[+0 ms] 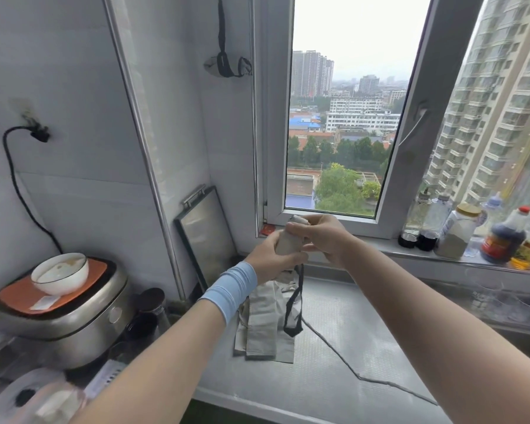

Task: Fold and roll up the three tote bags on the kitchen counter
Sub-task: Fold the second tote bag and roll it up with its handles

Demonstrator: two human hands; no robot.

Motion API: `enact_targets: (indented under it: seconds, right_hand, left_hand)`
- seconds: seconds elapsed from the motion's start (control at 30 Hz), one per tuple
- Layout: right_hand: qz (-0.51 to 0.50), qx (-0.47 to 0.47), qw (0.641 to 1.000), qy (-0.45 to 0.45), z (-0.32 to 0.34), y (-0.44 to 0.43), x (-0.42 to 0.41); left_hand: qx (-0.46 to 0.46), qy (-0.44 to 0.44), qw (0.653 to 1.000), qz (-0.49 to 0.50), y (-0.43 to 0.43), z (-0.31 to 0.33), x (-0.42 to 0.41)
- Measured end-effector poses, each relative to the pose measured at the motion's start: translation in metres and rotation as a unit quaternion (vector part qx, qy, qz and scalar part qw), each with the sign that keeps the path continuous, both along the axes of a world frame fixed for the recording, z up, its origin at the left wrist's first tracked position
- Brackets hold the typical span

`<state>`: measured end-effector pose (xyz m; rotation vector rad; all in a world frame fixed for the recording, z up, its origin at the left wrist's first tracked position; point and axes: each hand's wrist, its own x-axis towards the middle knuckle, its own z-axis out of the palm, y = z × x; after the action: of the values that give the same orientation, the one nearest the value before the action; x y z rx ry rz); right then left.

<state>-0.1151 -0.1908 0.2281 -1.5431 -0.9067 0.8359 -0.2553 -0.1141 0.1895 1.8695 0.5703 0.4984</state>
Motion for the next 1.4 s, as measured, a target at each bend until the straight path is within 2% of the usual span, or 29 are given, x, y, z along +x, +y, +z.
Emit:
enact_targets:
  seconds: [0.13,0.27,0.37,0.5,0.57,0.73,0.83,0.87,0.9,0.97,1.0,1.03,1.1,1.17,1.2,1.23,1.27,1.33,1.4]
  right_hand:
    - [-0.004,0.031,0.999,0.025,-0.005,-0.005,0.001]
    - [0.009,-0.001,0.996,0.089,-0.019,-0.007,0.003]
    - [0.08,-0.045,0.992,0.081,-0.029,-0.017,0.002]
    - [0.075,-0.013,0.997,0.02,-0.033,-0.017,0.001]
    - [0.078,-0.008,0.997,-0.007,-0.033,-0.018,0.009]
    - [0.139,-0.063,0.977,-0.146,-0.034,-0.024,0.02]
    - [0.182,-0.167,0.939,-0.24,-0.029,-0.029,0.026]
    - [0.187,-0.195,0.93,-0.25,-0.028,-0.03,0.028]
    - [0.185,-0.208,0.934,-0.224,-0.027,-0.03,0.028]
    - [0.15,-0.214,0.958,-0.113,-0.026,-0.026,0.031]
    - [0.12,-0.215,0.964,-0.096,-0.022,-0.023,0.033]
    - [0.089,-0.227,0.964,-0.109,-0.018,-0.017,0.032]
    - [0.073,-0.253,0.945,-0.195,-0.004,-0.006,0.026]
    - [0.089,-0.279,0.919,-0.263,0.012,0.003,0.012]
    - [0.099,-0.291,0.907,-0.288,0.019,0.008,0.004]
    - [0.109,-0.298,0.893,-0.319,0.024,0.012,-0.002]
    - [0.117,-0.304,0.88,-0.346,0.028,0.015,-0.009]
    - [0.124,-0.295,0.87,-0.374,0.031,0.017,-0.015]
    - [0.137,-0.268,0.896,-0.327,0.03,0.016,-0.013]
  left_hand:
    - [-0.002,-0.015,1.0,0.023,0.001,0.007,0.007]
    - [-0.085,-0.031,0.994,0.063,0.009,0.013,0.012]
    - [-0.153,-0.046,0.983,0.091,0.01,0.017,0.009]
    - [-0.24,-0.086,0.96,0.116,0.014,0.015,0.007]
    - [-0.295,-0.129,0.942,0.091,0.019,0.012,0.003]
    - [-0.346,-0.179,0.921,-0.007,0.029,0.012,-0.008]
    - [-0.359,-0.149,0.917,-0.093,0.032,0.019,-0.017]
    - [-0.355,-0.126,0.918,-0.123,0.034,0.022,-0.02]
    - [-0.337,-0.091,0.924,-0.154,0.035,0.026,-0.024]
    - [-0.259,0.002,0.942,-0.211,0.032,0.033,-0.027]
    - [-0.221,0.053,0.941,-0.249,0.026,0.036,-0.025]
    - [-0.189,0.112,0.934,-0.283,0.021,0.035,-0.022]
    - [-0.09,0.251,0.91,-0.317,-0.001,0.037,-0.012]
    - [0.084,0.388,0.87,-0.292,-0.014,0.029,-0.001]
    - [0.173,0.428,0.848,-0.26,-0.013,0.022,0.003]
    - [0.227,0.446,0.837,-0.222,-0.012,0.014,0.004]
    - [0.243,0.446,0.842,-0.184,-0.008,0.006,0.004]
    - [0.188,0.402,0.891,-0.1,0.007,-0.013,0.001]
    - [0.102,0.349,0.931,-0.02,0.023,-0.024,-0.01]
